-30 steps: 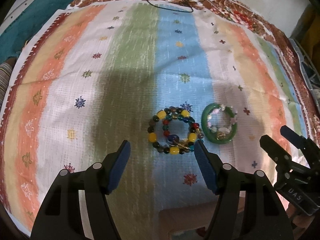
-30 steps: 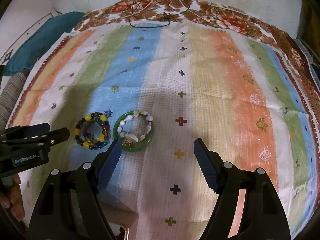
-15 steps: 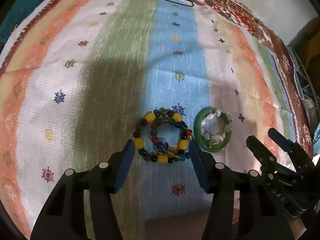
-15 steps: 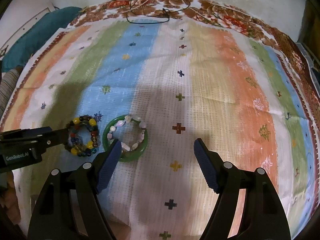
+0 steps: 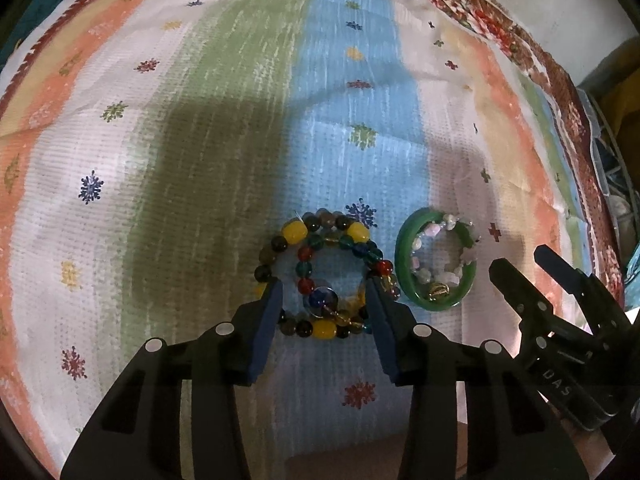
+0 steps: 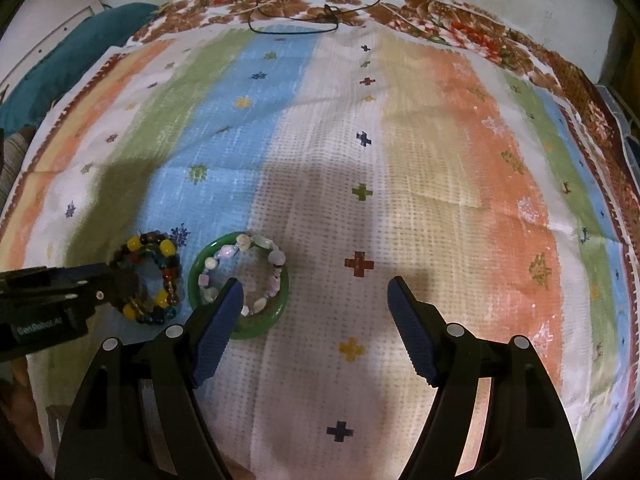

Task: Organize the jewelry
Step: 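Grasp the multicolour bracelet with the left tool while the right tool grasps the white bracelet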

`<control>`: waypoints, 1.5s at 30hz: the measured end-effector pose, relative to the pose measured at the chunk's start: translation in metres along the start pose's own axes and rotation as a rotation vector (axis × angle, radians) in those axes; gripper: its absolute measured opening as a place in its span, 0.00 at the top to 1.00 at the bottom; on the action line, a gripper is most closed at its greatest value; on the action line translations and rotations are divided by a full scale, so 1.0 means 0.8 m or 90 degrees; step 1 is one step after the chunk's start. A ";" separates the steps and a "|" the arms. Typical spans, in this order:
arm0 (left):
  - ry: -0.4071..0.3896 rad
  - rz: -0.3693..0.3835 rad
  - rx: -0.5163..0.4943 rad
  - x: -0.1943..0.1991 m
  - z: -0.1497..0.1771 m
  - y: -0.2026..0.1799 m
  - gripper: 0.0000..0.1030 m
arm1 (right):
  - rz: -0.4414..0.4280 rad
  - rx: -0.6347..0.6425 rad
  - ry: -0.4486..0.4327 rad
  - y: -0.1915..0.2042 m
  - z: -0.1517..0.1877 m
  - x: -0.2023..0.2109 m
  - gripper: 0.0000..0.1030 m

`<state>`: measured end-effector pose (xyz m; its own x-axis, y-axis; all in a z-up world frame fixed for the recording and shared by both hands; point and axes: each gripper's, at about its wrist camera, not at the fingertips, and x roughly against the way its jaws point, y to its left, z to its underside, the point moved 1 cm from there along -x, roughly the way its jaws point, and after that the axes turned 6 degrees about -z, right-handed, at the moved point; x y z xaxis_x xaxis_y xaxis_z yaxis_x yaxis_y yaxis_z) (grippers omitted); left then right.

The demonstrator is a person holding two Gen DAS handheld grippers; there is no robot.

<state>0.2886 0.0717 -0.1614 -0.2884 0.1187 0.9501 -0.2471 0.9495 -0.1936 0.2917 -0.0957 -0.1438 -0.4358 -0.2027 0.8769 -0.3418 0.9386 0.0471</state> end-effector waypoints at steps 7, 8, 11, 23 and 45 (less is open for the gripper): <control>0.011 -0.016 -0.001 -0.011 0.000 0.003 0.68 | -0.001 -0.006 0.005 0.001 -0.005 -0.011 0.28; 0.012 -0.016 0.001 -0.011 0.000 0.005 0.70 | -0.005 -0.010 0.008 0.001 -0.006 -0.014 0.28; 0.014 -0.019 0.002 -0.011 0.000 0.007 0.73 | -0.009 -0.015 0.011 0.002 -0.008 -0.020 0.30; 0.019 -0.010 0.002 -0.015 0.001 0.010 0.86 | -0.032 -0.034 0.027 0.002 -0.013 -0.039 0.64; -0.005 -0.009 -0.007 0.011 -0.001 0.001 0.91 | -0.033 -0.006 0.005 0.008 -0.010 -0.019 0.89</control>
<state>0.2864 0.0741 -0.1532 -0.2917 0.1029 0.9510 -0.2406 0.9543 -0.1771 0.3028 -0.0841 -0.1526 -0.4118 -0.2491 0.8766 -0.3553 0.9297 0.0973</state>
